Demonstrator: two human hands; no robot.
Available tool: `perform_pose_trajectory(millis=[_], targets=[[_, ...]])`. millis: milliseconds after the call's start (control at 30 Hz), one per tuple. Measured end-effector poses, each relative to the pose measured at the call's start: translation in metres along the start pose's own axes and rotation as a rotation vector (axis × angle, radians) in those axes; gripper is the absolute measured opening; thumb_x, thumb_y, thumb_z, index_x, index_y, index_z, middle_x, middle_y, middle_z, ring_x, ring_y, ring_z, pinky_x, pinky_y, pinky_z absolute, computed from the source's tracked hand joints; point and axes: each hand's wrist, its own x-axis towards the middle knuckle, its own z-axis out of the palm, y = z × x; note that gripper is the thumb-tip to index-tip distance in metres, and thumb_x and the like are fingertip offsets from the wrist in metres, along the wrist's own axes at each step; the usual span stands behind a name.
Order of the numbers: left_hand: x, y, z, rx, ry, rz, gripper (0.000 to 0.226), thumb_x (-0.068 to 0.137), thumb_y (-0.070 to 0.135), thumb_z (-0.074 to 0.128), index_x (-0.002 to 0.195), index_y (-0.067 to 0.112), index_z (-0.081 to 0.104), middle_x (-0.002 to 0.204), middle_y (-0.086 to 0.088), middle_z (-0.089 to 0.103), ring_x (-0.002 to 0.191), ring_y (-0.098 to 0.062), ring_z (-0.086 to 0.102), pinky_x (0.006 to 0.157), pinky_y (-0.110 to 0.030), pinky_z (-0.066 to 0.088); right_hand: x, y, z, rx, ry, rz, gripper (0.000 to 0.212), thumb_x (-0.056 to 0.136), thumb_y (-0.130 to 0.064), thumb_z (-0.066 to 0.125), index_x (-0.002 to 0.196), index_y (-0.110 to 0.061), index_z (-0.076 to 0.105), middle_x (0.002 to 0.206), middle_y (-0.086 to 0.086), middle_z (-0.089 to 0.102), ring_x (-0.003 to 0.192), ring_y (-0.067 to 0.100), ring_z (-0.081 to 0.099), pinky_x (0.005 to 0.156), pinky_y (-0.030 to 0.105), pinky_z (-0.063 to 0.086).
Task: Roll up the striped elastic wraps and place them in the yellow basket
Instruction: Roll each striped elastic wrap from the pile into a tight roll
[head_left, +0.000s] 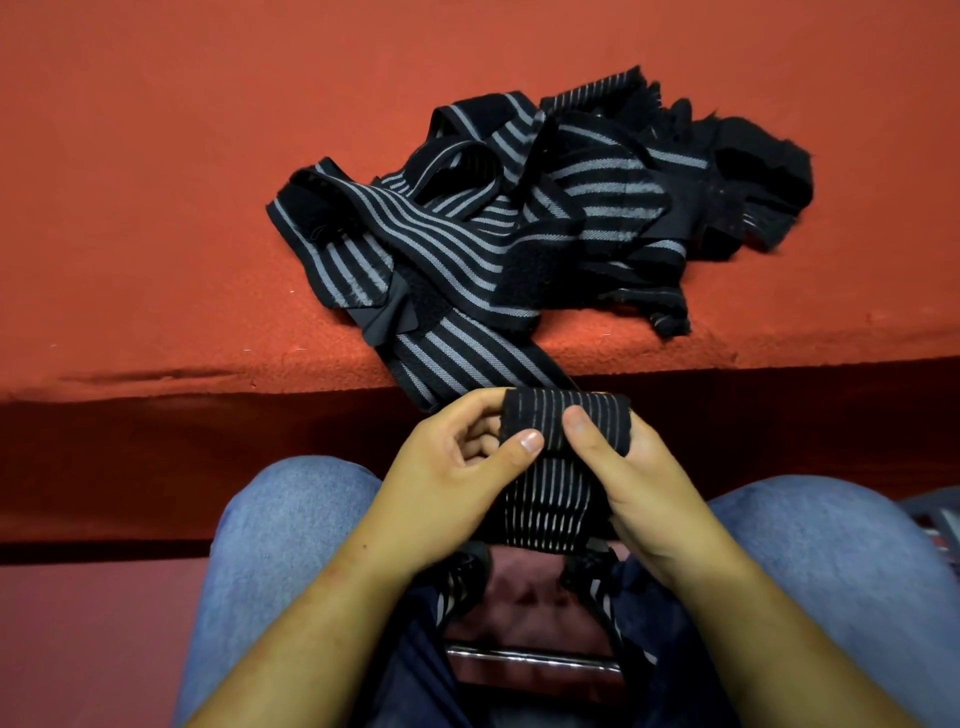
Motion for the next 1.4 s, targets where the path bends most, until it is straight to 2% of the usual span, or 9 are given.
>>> perform_pose_trajectory(millis=[167,267,367,533,800,967,1133,1267,1400], targets=[[-0.0004,-0.0002,-0.0004,-0.028,0.009,0.013,0.026,0.097,0.008,0.069,0.121,0.017,0.069,0.113,-0.004,0.076,0.105,-0.020,0.072,0.093,-0.023,0.056,0.0004,0.0022,0.0007,0.017,-0.053,0.074,0.055,0.083,-0.062,0.073,0.115,-0.018,0.075,0.115,0.012,0.078,0.112,0.030,0.074,0.108,0.056,0.051],[-0.0013,-0.0024,0.0006,-0.016,-0.031,0.003,0.026,0.100,0.015,0.067,0.125,0.020,0.064,0.117,-0.001,0.074,0.111,-0.016,0.071,0.097,-0.029,0.055,-0.0003,0.0010,0.0013,-0.009,-0.040,0.029,0.056,0.076,-0.068,0.070,0.112,-0.026,0.075,0.113,0.006,0.079,0.109,0.023,0.075,0.102,0.049,0.055],[-0.0028,-0.0057,0.0023,0.054,-0.072,-0.028,0.031,0.097,0.030,0.059,0.127,0.029,0.055,0.117,0.004,0.070,0.110,-0.013,0.068,0.098,-0.035,0.054,-0.0021,0.0028,0.0021,-0.104,-0.033,-0.036,0.038,0.078,-0.070,0.065,0.103,-0.042,0.068,0.107,-0.007,0.078,0.100,0.009,0.074,0.089,0.036,0.056],[-0.0072,-0.0062,0.0032,0.152,-0.119,-0.036,0.029,0.099,0.040,0.055,0.126,0.046,0.044,0.111,0.023,0.064,0.102,0.002,0.063,0.087,-0.020,0.050,-0.0039,0.0051,0.0041,-0.185,-0.091,-0.058,0.017,0.090,-0.062,0.061,0.100,-0.048,0.060,0.101,-0.017,0.074,0.095,0.000,0.071,0.079,0.021,0.054],[-0.0062,-0.0034,0.0030,0.123,-0.121,-0.052,0.034,0.097,0.043,0.055,0.129,0.047,0.048,0.116,0.016,0.067,0.110,-0.007,0.066,0.103,-0.044,0.054,-0.0030,0.0088,0.0026,-0.164,-0.113,-0.036,0.021,0.088,-0.060,0.062,0.106,-0.050,0.064,0.113,-0.012,0.075,0.108,0.007,0.072,0.099,0.038,0.055],[-0.0034,-0.0028,0.0038,0.053,-0.057,-0.025,0.034,0.102,0.028,0.061,0.135,0.033,0.057,0.121,0.006,0.071,0.117,-0.012,0.067,0.105,-0.036,0.052,-0.0018,0.0056,0.0041,-0.145,-0.034,-0.053,0.028,0.090,-0.059,0.067,0.110,-0.040,0.069,0.112,-0.006,0.078,0.105,0.012,0.074,0.093,0.039,0.057],[-0.0014,-0.0011,0.0018,0.031,-0.009,0.004,0.035,0.098,0.015,0.069,0.130,0.025,0.064,0.114,0.002,0.076,0.109,-0.013,0.072,0.093,-0.024,0.055,-0.0005,0.0012,0.0023,-0.072,-0.016,-0.050,0.030,0.087,-0.056,0.073,0.105,-0.032,0.074,0.110,0.004,0.079,0.104,0.020,0.075,0.093,0.040,0.057],[0.0001,-0.0013,-0.0006,-0.027,0.043,0.029,0.035,0.097,0.010,0.071,0.126,0.028,0.066,0.115,-0.002,0.076,0.112,-0.017,0.071,0.097,-0.029,0.055,-0.0006,0.0034,0.0014,0.047,-0.078,0.047,0.055,0.084,-0.063,0.071,0.120,-0.022,0.073,0.121,0.011,0.076,0.116,0.029,0.072,0.108,0.053,0.051],[0.0003,0.0004,-0.0022,-0.071,0.065,0.040,0.038,0.096,0.007,0.071,0.121,0.036,0.068,0.115,-0.002,0.076,0.111,-0.018,0.072,0.096,-0.031,0.055,-0.0012,0.0031,0.0010,0.044,-0.119,0.105,0.076,0.076,-0.078,0.071,0.120,-0.016,0.074,0.120,0.015,0.076,0.116,0.033,0.072,0.107,0.055,0.051]])
